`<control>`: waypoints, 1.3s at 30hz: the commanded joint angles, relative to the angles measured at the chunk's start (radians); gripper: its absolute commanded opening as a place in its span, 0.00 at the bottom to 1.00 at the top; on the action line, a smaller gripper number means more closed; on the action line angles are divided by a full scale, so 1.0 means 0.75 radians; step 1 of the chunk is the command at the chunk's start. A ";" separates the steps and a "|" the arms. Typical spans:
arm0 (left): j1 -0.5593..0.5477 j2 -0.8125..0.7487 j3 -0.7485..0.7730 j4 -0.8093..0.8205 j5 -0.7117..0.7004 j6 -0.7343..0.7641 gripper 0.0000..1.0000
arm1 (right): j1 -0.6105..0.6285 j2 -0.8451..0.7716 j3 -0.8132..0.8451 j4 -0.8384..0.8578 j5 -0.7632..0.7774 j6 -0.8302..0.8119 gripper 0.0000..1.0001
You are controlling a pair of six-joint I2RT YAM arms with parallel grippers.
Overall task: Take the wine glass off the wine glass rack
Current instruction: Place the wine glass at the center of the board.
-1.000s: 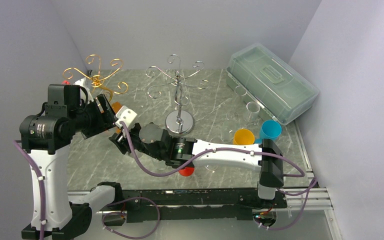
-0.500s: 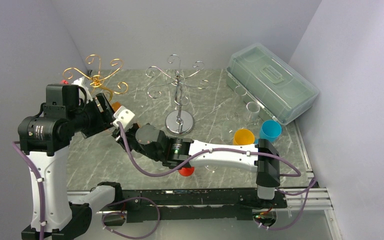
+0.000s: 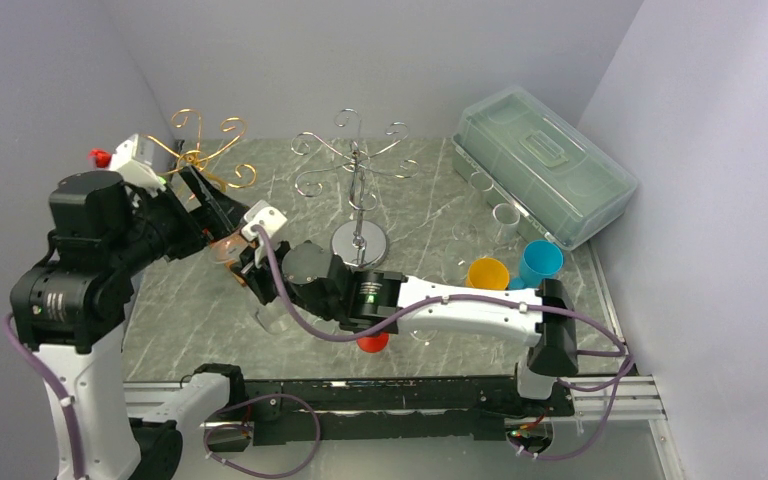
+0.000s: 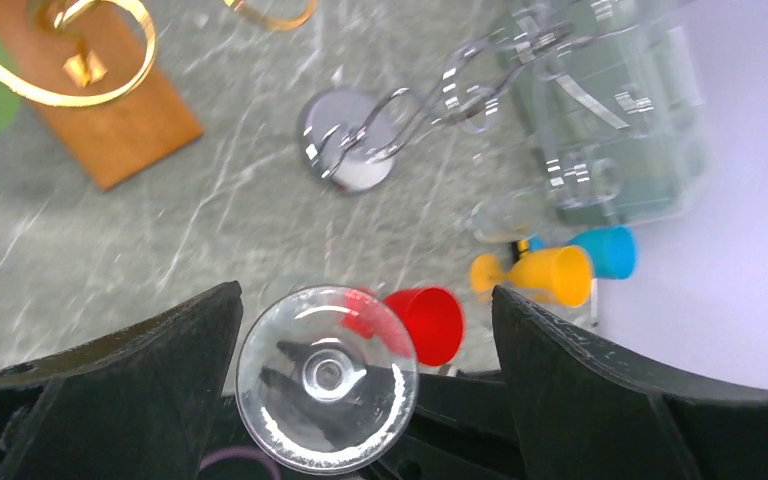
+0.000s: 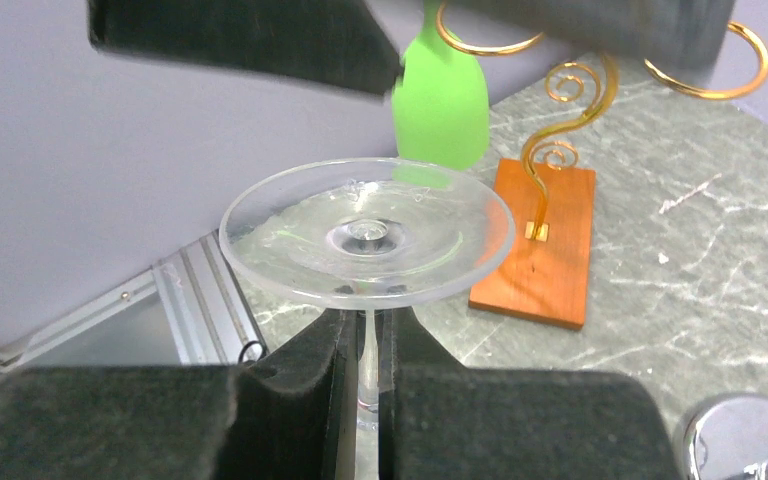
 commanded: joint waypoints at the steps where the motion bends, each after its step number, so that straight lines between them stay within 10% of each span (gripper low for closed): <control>1: -0.004 -0.056 0.064 0.334 0.099 -0.053 0.99 | -0.024 -0.136 0.063 -0.086 0.038 0.130 0.00; 30: -0.018 -0.030 -0.483 1.683 0.453 0.080 0.96 | -0.910 -0.348 0.592 -0.484 -0.310 0.808 0.00; 39: -0.413 0.171 -0.395 1.689 0.193 0.451 0.97 | -1.221 -0.302 0.613 -0.418 -0.551 1.088 0.00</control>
